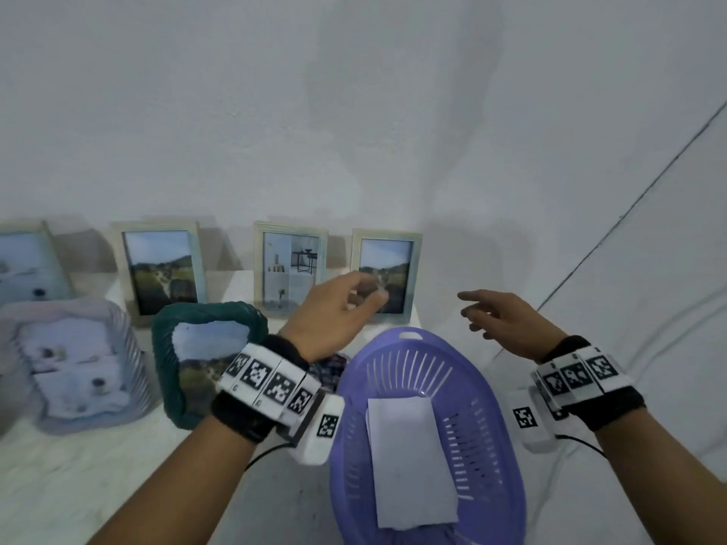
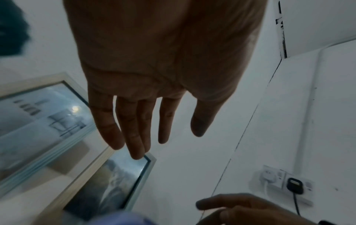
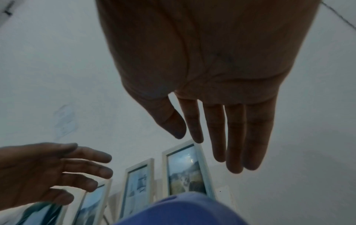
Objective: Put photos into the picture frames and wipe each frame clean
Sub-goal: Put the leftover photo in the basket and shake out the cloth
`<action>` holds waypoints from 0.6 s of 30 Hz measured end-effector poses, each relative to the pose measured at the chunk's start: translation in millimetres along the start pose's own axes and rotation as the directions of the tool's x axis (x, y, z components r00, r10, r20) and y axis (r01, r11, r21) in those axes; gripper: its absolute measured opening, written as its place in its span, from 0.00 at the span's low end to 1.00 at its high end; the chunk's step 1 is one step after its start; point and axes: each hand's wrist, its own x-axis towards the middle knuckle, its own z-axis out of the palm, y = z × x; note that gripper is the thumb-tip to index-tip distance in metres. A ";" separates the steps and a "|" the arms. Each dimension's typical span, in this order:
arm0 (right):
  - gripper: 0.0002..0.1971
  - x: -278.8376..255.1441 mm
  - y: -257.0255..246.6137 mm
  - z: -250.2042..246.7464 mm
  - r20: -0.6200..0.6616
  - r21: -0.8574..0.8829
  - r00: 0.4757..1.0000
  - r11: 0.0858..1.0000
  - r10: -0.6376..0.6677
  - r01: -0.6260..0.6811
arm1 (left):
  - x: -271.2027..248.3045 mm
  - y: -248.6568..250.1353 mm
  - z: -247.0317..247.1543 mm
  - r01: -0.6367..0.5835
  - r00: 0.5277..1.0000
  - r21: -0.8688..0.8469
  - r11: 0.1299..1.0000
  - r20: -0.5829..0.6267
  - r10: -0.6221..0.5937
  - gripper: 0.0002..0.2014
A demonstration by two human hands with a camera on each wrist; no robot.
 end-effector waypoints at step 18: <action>0.26 -239.0 -52.5 177.7 -0.085 -0.520 0.954 0.829 -0.289 0.205 | -172.1 -87.0 43.3 -0.002 0.983 -0.059 0.998 0.182 0.013 0.21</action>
